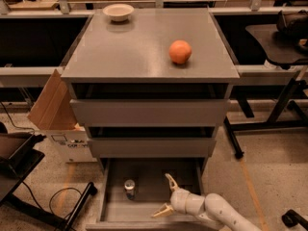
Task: Place redbull can into bottom drawer
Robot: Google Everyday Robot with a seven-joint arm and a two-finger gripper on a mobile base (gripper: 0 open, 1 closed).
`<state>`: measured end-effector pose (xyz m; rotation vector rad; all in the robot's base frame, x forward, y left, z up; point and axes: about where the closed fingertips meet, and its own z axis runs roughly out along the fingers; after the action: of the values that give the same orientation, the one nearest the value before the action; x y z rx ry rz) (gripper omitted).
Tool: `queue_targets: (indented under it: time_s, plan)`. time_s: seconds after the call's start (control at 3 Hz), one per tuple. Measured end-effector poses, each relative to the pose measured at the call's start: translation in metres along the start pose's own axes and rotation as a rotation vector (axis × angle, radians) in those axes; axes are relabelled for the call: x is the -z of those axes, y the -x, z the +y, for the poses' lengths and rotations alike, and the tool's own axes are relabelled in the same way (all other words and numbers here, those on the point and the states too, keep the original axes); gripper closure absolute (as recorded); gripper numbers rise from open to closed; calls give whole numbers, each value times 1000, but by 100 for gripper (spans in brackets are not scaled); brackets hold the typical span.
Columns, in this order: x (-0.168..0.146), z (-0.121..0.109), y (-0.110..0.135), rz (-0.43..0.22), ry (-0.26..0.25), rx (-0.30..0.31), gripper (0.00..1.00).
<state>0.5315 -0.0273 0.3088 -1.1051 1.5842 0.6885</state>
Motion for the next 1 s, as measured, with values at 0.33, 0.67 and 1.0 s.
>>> queue_targets:
  time_s: [0.33, 0.67, 1.0]
  plan:
    - [23, -7, 25, 113, -11, 67, 0]
    - [50, 7, 53, 243, -2, 122, 0]
    - [66, 32, 74, 364, 41, 139, 0]
